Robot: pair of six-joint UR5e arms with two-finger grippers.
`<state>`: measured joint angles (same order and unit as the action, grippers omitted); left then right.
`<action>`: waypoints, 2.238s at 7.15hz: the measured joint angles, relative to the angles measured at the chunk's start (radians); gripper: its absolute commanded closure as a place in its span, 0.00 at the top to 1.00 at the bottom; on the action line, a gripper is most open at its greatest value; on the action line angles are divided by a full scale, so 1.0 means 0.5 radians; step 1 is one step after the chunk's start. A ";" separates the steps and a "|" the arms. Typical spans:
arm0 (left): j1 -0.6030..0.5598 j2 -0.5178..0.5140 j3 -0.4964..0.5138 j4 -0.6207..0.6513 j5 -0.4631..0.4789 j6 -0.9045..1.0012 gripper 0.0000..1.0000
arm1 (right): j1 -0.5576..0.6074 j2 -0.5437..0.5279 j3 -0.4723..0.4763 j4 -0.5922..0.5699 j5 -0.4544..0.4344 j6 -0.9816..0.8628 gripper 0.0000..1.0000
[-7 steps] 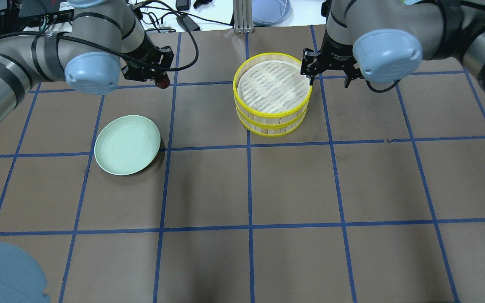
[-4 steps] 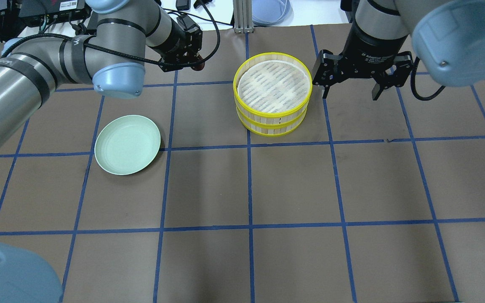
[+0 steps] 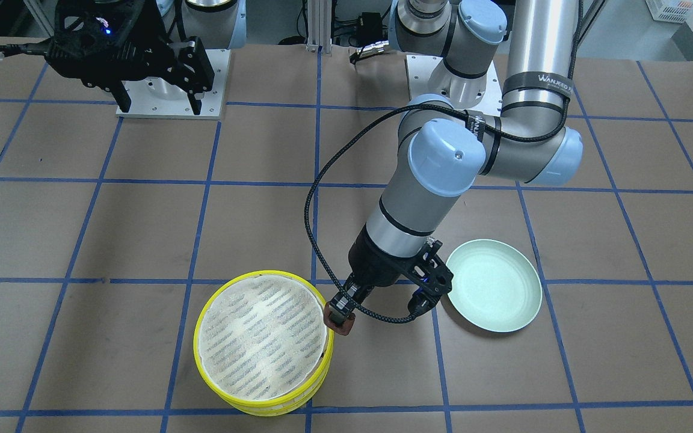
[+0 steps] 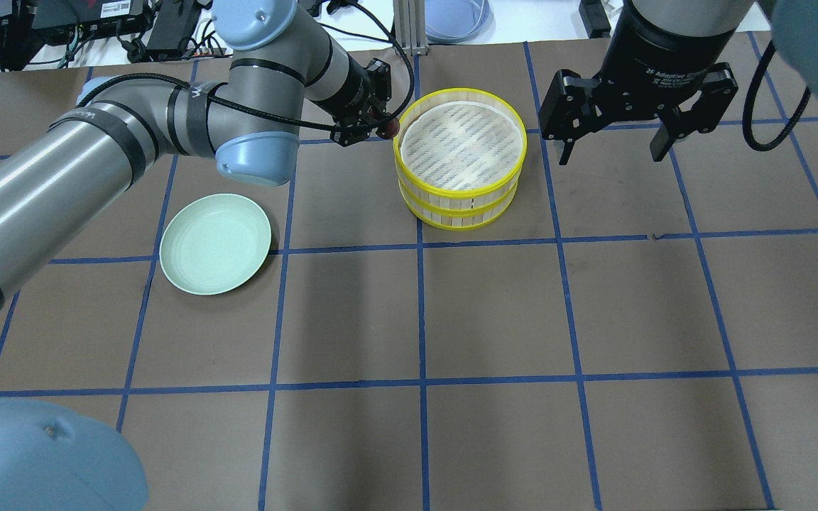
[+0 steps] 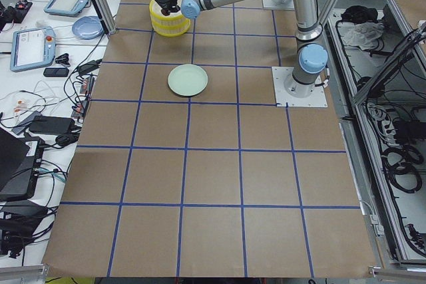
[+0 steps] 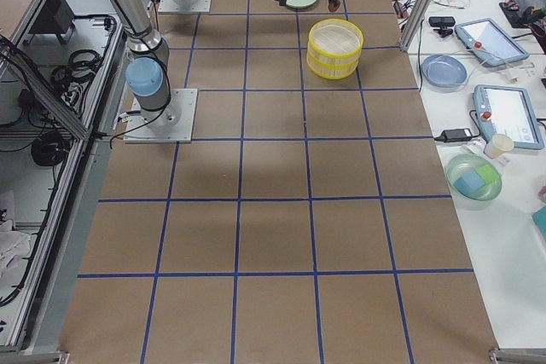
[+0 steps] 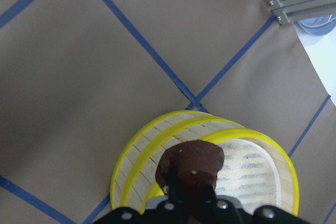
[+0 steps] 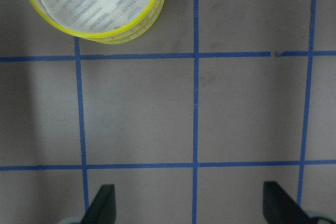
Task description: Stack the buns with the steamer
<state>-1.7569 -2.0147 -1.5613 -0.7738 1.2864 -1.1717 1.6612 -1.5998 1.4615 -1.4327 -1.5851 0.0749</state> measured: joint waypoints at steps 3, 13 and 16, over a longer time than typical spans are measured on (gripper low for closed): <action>-0.058 -0.056 0.005 0.000 -0.077 -0.180 0.51 | -0.014 0.037 -0.005 -0.059 -0.047 -0.212 1.00; 0.050 -0.022 0.033 -0.051 -0.157 0.079 0.99 | -0.018 0.043 0.055 -0.262 -0.027 -0.266 1.00; 0.336 0.207 0.052 -0.605 -0.131 0.912 1.00 | -0.018 0.042 0.056 -0.261 -0.027 -0.262 1.00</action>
<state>-1.5889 -1.9114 -1.5351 -1.0763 1.2209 -0.7159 1.6521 -1.5790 1.4895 -1.5634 -1.5984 -0.0561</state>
